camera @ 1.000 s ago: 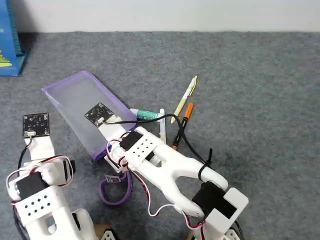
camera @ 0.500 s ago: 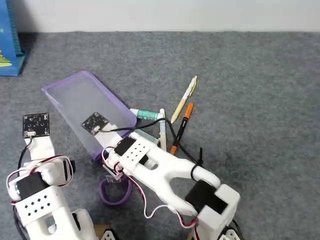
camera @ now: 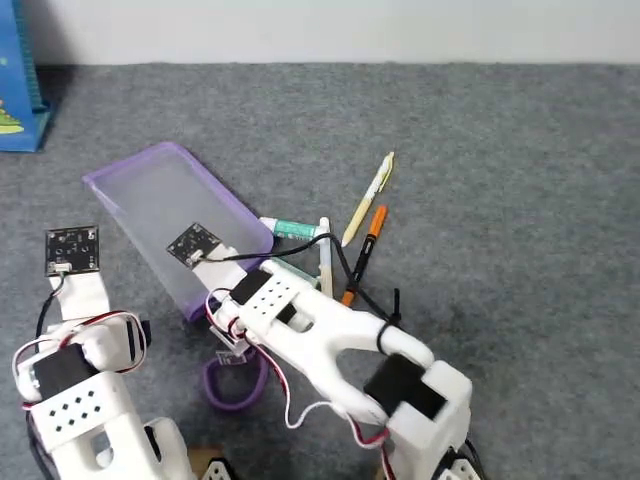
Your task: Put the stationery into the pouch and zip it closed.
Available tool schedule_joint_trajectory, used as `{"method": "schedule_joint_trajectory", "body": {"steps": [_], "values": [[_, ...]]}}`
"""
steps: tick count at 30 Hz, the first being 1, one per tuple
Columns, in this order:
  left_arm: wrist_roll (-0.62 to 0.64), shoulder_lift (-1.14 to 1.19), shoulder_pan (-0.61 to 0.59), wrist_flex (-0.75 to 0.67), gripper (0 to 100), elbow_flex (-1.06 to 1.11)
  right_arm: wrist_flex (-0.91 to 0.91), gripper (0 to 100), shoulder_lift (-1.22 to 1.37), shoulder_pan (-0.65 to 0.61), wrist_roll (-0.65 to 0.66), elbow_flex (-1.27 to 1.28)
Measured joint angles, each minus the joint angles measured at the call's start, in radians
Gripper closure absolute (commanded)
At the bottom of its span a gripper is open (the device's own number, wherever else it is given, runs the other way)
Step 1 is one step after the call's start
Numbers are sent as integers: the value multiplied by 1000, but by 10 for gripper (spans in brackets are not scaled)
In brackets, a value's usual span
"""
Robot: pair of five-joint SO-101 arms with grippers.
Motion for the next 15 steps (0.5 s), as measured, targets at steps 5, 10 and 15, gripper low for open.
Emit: {"method": "schedule_joint_trajectory", "body": {"steps": [5, 10, 15], "values": [[2, 0, 6, 0, 776, 0, 17, 989, -164, 32, 49, 0], [-3, 0, 137, 2, 771, -6, 17, 989, -339, 57, 143, 2], [-3, 0, 226, 69, 712, -104, 17, 989, -445, 58, 170, 9]]}}
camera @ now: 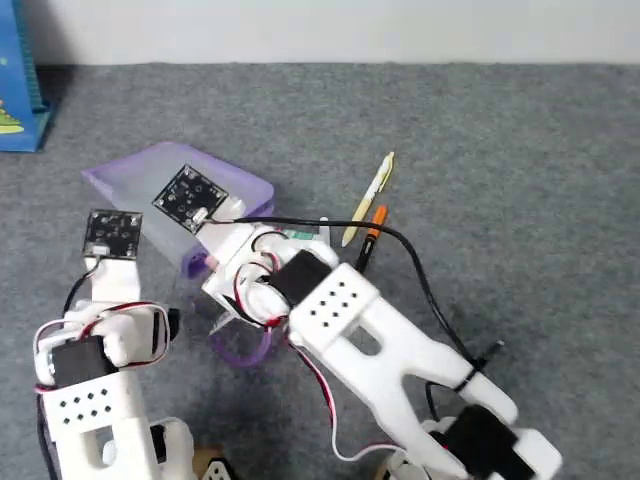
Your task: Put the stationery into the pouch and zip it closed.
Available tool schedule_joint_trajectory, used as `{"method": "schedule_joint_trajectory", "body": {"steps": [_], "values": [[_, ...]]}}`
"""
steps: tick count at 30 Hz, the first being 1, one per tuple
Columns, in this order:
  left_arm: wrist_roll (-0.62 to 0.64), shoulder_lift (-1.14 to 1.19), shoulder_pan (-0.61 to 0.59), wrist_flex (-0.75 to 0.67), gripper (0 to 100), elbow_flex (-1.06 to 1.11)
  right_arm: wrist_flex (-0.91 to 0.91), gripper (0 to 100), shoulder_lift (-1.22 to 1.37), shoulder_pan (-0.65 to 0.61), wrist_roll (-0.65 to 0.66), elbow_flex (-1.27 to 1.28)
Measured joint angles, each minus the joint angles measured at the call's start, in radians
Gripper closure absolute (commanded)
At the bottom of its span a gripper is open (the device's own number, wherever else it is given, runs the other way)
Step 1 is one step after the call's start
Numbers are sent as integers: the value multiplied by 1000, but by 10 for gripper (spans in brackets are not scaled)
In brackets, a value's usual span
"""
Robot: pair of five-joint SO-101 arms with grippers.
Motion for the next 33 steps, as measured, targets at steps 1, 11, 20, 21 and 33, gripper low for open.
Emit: {"method": "schedule_joint_trajectory", "body": {"steps": [1, 11, 20, 21, 33], "values": [[0, 0, 15, 21, 712, -25, 0, 989, -15, 0, 0, 8], [84, 0, 91, 29, 711, -107, 0, 989, -38, 0, 3, 38], [161, 0, 89, -206, 712, 29, 0, 989, -38, 0, 6, 38], [161, 0, 89, -224, 712, 44, 0, 989, -38, 0, 6, 38], [161, 0, 91, -377, 727, 163, 0, 990, -38, 0, 6, 38]]}}
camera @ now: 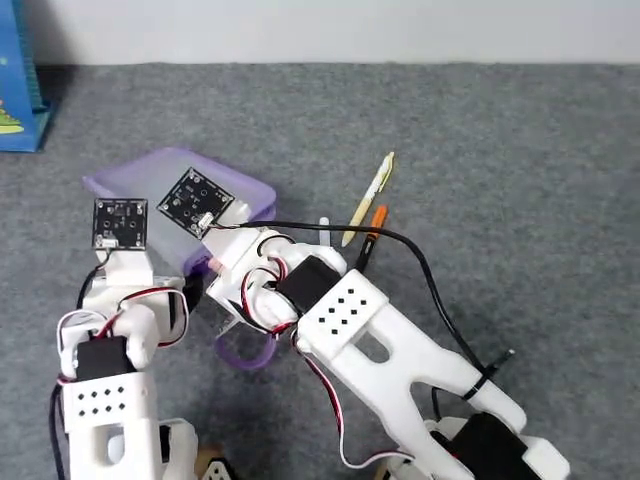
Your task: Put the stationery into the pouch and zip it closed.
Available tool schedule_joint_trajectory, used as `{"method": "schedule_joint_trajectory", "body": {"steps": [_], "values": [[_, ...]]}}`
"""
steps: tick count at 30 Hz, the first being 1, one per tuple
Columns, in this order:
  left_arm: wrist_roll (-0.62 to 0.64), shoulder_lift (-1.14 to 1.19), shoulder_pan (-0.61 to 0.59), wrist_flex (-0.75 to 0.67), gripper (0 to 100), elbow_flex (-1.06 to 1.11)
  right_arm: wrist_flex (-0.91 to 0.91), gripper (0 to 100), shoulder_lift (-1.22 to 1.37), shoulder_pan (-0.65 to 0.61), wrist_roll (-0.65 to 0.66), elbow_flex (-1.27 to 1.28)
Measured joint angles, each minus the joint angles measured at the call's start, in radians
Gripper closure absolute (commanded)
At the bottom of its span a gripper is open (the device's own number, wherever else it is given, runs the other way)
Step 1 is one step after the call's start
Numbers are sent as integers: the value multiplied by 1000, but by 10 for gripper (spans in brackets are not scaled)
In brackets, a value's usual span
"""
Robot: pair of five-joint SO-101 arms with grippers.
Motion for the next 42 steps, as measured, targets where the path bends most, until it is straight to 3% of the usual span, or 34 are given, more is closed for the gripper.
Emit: {"method": "schedule_joint_trajectory", "body": {"steps": [7, 18, 31, 33, 37, 42], "values": [[5, -5, 3, -77, 841, 40, 37, 990, -87, 0, 0, 0], [3, 3, 5, -83, 991, 40, 46, 990, -120, -35, 0, 54], [2, 3, -2, -103, 983, 41, 91, 990, -135, -20, 2, 54], [2, 3, -2, -103, 942, 41, 98, 990, -135, -5, 2, 54], [0, 3, -2, -32, 739, 40, 98, 990, -135, 14, 2, 54], [11, 3, -3, 44, 745, 40, 98, 990, -135, 20, 2, 54]]}}
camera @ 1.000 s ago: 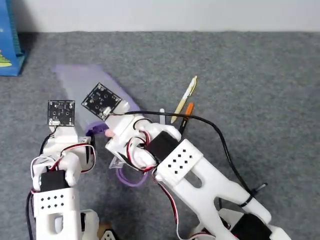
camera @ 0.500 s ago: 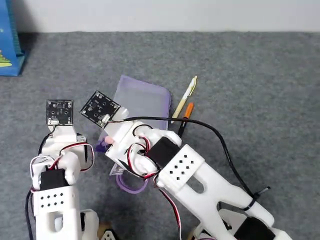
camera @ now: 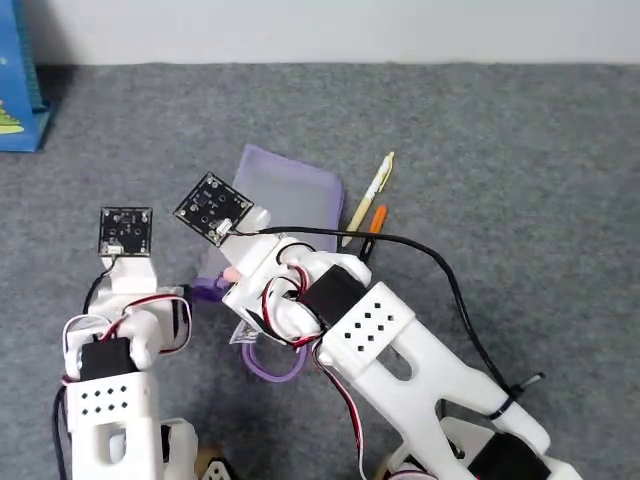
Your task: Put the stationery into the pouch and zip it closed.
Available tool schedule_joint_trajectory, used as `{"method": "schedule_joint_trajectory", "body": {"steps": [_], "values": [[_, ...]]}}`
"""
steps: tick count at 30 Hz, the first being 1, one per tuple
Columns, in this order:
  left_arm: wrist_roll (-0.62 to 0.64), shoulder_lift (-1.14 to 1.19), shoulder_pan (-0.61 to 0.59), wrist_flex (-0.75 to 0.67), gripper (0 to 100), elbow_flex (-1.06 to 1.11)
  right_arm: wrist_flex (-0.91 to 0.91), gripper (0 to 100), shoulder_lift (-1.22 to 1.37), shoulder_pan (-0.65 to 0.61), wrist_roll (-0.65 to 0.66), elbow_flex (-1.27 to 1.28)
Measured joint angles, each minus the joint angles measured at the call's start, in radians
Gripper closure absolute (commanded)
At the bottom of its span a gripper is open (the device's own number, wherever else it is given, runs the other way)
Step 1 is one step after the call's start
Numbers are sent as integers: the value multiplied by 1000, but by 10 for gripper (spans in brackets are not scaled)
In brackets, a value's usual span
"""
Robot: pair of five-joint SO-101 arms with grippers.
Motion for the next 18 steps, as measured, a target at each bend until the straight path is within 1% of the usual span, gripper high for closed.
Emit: {"method": "schedule_joint_trajectory", "body": {"steps": [6, 12, 18], "values": [[-3, 0, 3, 6, 747, 0, 0, 990, 0, 38, 0, 0], [-14, 0, 83, 6, 783, 0, 0, 990, 0, 38, 0, 0], [-38, 0, 97, 6, 786, 0, 0, 990, 0, 38, 0, 0]]}}
